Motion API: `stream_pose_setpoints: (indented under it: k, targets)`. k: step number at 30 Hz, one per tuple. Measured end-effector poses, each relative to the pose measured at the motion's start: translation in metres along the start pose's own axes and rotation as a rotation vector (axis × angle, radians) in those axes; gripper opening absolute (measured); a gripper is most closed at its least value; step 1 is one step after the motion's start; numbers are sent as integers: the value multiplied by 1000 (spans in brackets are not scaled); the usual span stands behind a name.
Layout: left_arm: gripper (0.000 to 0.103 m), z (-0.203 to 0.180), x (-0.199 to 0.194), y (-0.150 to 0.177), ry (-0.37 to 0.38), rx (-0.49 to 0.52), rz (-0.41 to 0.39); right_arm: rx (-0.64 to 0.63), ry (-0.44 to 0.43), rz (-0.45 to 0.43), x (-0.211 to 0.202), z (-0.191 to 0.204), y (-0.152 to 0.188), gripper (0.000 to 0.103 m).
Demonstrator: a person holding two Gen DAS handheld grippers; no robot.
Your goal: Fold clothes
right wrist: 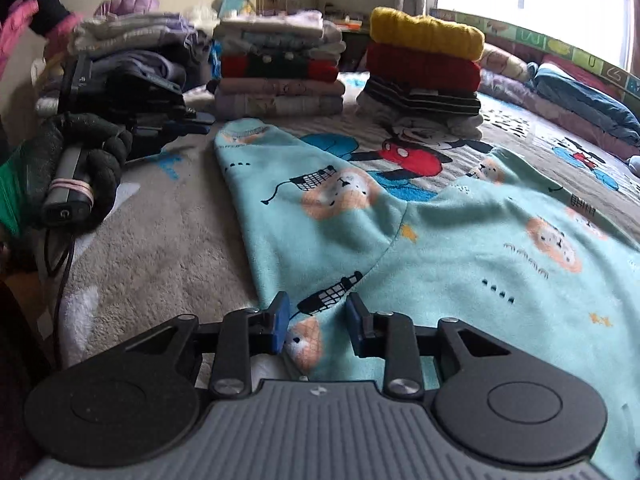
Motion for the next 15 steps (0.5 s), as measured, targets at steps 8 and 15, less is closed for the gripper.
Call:
stream_pose_setpoints:
  k: [8, 15]
  targets:
    - [30, -75, 1, 55, 218, 206, 194, -38, 37, -66, 41, -10, -62, 31]
    - [46, -65, 16, 69, 104, 234, 257, -33, -49, 5, 79, -3, -47, 36]
Point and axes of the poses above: each gripper's, at about its wrist camera, not at the fingertips, and x roughly the way its jaws point, z to its left, y to its underside, the point moved 9 cm from there along x, roughly the way its jaws point, and after that the axes turned 5 degrees about -z, right-handed, at the moved point
